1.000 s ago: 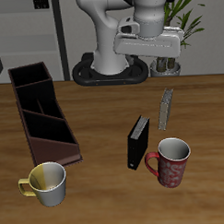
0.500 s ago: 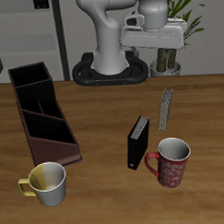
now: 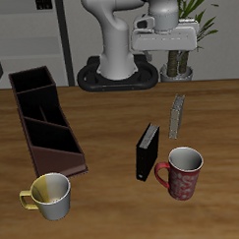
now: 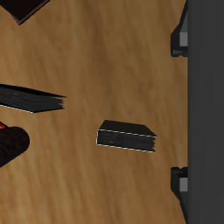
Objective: Place the yellow book into the right desk caddy's right compartment
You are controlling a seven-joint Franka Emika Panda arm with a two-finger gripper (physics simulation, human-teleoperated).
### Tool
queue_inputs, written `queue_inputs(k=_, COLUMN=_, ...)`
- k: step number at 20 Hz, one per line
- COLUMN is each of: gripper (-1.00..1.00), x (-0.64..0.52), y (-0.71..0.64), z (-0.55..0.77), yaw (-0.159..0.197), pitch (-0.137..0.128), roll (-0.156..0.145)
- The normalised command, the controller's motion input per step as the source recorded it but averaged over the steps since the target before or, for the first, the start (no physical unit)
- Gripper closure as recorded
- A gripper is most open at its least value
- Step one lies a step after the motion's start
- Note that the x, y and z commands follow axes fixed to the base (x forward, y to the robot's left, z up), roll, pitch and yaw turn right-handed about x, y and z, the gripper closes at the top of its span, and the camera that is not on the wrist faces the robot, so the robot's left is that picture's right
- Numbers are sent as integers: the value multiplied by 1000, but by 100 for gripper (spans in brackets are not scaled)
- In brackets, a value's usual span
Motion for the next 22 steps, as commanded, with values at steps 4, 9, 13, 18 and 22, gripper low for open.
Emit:
queue_inputs(k=4, gripper=-100, x=199, y=33, z=-69, yaw=-5, pitch=27, roll=1)
queue_inputs(k=9, gripper=-100, x=238, y=48, z=-95, yaw=5, pitch=6, roll=-17)
queue_inputs(k=13, gripper=-100, x=189, y=44, z=-218, yaw=-15, pitch=41, roll=-44)
queue_inputs(k=18, gripper=-100, x=137, y=146, z=-223, yaw=23, pitch=33, roll=5)
queue_inputs(k=22, gripper=-100, x=81, y=58, z=-110, yaw=-9, pitch=24, roll=12)
